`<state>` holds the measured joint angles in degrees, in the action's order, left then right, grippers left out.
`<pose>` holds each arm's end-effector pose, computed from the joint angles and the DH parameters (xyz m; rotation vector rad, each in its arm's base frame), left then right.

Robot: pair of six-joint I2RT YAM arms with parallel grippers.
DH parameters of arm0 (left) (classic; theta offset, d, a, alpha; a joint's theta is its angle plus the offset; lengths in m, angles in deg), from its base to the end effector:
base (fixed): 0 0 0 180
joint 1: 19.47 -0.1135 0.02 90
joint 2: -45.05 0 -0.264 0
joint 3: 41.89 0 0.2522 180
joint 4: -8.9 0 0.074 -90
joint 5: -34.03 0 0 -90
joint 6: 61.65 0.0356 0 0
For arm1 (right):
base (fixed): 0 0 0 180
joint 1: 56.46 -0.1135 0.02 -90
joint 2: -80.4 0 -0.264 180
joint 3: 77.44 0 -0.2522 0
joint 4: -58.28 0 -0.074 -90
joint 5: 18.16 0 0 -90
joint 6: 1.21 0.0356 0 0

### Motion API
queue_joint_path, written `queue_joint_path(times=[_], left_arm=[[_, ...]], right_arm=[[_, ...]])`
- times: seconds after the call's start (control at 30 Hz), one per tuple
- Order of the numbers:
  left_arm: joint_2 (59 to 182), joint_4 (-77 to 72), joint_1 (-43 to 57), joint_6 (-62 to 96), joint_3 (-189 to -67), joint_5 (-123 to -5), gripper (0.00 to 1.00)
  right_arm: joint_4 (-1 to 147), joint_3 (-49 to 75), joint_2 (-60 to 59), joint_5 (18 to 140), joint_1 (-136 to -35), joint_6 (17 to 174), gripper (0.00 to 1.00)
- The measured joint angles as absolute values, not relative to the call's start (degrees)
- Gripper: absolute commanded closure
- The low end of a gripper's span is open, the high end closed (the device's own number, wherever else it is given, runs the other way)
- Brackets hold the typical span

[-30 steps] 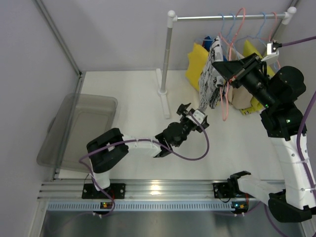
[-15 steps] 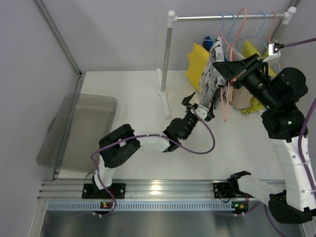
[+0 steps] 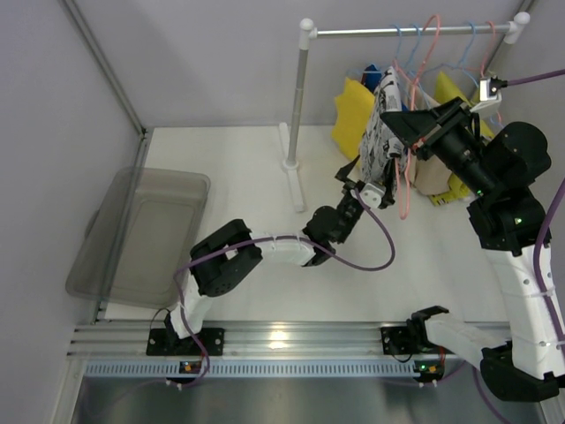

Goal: Remove the trousers from the hanger

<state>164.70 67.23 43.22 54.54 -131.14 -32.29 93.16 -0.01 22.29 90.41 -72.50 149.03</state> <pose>0.2248 -0.4042 0.2652 0.4833 1.0257 -0.3441 0.1572 0.0570 0.5322 0.2999 1.5209 1.3076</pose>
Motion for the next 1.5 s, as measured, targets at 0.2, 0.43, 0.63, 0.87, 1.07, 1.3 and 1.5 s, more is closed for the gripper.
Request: queue_joint_path(times=[0.2, 0.43, 0.63, 0.87, 1.07, 1.3, 1.5], left_arm=[[165.6, 67.3, 42.1, 55.5, -134.2, -32.2, 0.05], [162.2, 67.6, 40.3, 54.8, -125.1, -35.5, 0.01], [159.9, 68.3, 40.0, 54.4, -116.8, -36.8, 0.01], [160.0, 68.7, 39.7, 54.4, -116.8, -37.3, 0.01], [159.9, 68.8, 39.5, 54.5, -117.8, -38.2, 0.01], [155.2, 68.3, 39.5, 53.4, -108.8, -41.5, 0.01], [152.5, 68.8, 39.5, 53.2, -108.8, -41.5, 0.01]], right_arm=[[93.1, 0.3, 22.4, 90.6, -72.6, 149.0, 1.0], [93.1, 0.3, 22.5, 90.6, -72.6, 148.0, 1.0], [93.2, -0.3, 22.3, 90.6, -72.6, 147.9, 1.0], [93.6, -0.3, 21.9, 90.8, -72.8, 148.0, 1.0], [93.6, -1.1, 21.8, 90.8, -72.8, 147.5, 1.0], [93.6, -1.7, 21.7, 90.8, -72.8, 147.3, 1.0], [93.6, -1.7, 21.7, 90.9, -72.8, 147.4, 1.0]])
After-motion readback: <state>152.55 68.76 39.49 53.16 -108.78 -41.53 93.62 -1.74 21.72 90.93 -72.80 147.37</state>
